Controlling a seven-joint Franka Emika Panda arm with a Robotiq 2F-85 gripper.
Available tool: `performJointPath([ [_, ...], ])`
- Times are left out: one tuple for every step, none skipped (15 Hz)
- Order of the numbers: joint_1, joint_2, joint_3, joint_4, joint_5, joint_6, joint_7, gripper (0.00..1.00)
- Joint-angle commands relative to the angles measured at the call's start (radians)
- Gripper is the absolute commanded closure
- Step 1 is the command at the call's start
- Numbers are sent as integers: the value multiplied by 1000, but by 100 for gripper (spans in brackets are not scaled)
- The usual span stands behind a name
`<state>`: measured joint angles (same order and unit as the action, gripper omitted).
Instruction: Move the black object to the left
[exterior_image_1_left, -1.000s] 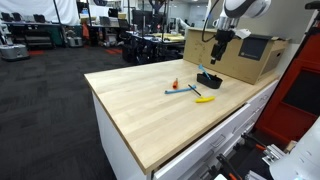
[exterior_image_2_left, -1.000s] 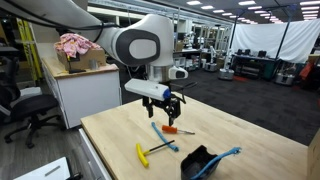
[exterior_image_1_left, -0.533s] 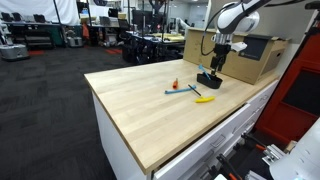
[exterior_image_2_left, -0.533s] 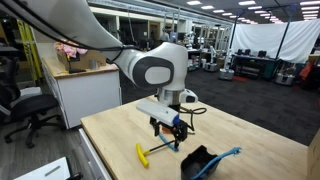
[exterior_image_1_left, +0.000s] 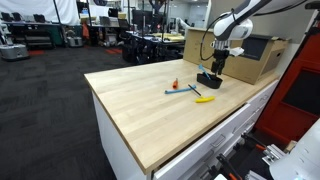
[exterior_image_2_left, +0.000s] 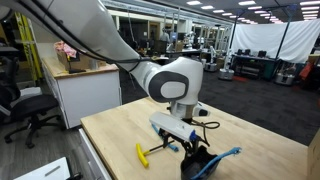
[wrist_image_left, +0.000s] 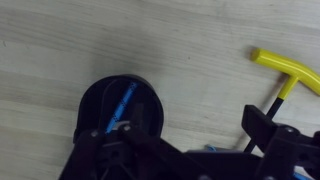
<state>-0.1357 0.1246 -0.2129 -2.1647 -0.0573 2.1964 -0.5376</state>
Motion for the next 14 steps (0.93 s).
performJointPath([
  [-28, 9, 27, 11, -1, -3, -1, 0],
  [-29, 15, 28, 17, 0, -3, -2, 0],
  [-29, 16, 28, 19, 0, -4, -2, 0],
  [-29, 16, 28, 20, 0, -4, -2, 0],
  [-29, 19, 31, 21, 11, 0, -6, 0],
  [-27, 19, 32, 20, 8, 5, 8, 0],
  [-26, 21, 34, 18, 5, 7, 20, 0],
  [-25, 24, 35, 18, 2, 8, 32, 0],
  [-25, 29, 35, 17, 2, 15, 47, 0],
  [-25, 38, 35, 21, -1, 14, 67, 0],
  [-25, 46, 34, 23, -5, 15, 86, 0],
  [-26, 51, 33, 23, -6, 16, 101, 0],
  [-28, 59, 31, 25, -6, 17, 114, 0],
  [-30, 69, 31, 28, -4, 17, 126, 0],
])
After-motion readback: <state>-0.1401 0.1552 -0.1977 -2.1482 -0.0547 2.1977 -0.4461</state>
